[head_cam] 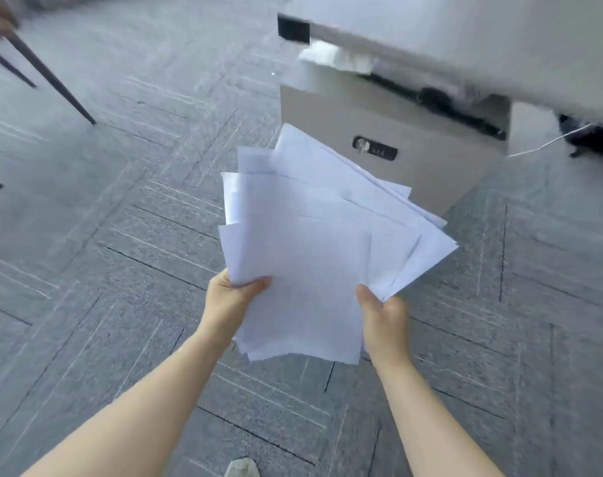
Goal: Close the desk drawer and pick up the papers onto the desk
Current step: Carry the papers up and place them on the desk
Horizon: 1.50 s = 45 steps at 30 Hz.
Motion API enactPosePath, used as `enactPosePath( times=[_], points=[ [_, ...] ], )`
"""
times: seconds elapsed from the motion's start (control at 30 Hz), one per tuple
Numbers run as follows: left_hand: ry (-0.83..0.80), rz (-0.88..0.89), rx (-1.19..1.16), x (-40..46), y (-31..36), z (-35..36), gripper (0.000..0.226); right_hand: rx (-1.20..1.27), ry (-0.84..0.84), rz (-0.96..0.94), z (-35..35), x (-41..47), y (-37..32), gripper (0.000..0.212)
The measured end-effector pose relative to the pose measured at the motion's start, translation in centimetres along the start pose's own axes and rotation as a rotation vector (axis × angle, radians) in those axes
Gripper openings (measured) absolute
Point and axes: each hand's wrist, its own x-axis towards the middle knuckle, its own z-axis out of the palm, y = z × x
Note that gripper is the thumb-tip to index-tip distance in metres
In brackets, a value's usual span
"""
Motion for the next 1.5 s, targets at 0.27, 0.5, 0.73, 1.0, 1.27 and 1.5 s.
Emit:
enactPosePath(
  times=[0.27,0.5,0.73,1.0,1.27,1.5],
  points=[
    [-0.226,0.184,-0.053,-5.1,32.7,2.2,0.033,-0.031,-0.100,-0.316,-4.6,-5.5,-34.3,0.033],
    [-0.596,0.367,-0.057,-3.5,49.2,9.8,0.042,-0.056,-0.013,-0.530,-11.5,-1.2,-50.0,0.029],
    [-0.505,0.342,-0.074,0.7,54.3,22.3,0.054,0.000,0.110,-0.601,-17.4,9.0,-55.6,0.025],
    [-0.148,0.483,-0.043,5.3,56.2,32.9,0.043,0.185,0.165,-0.466,-19.9,18.9,-55.0,0.027],
    [-0.237,0.215,-0.008,12.1,47.9,34.0,0.052,0.145,0.154,-0.197,-20.0,25.5,-47.5,0.020],
    [-0.300,0.124,0.111,15.3,47.5,36.1,0.050,0.176,0.139,-0.096,-18.2,28.8,-48.0,0.010]
  ],
)
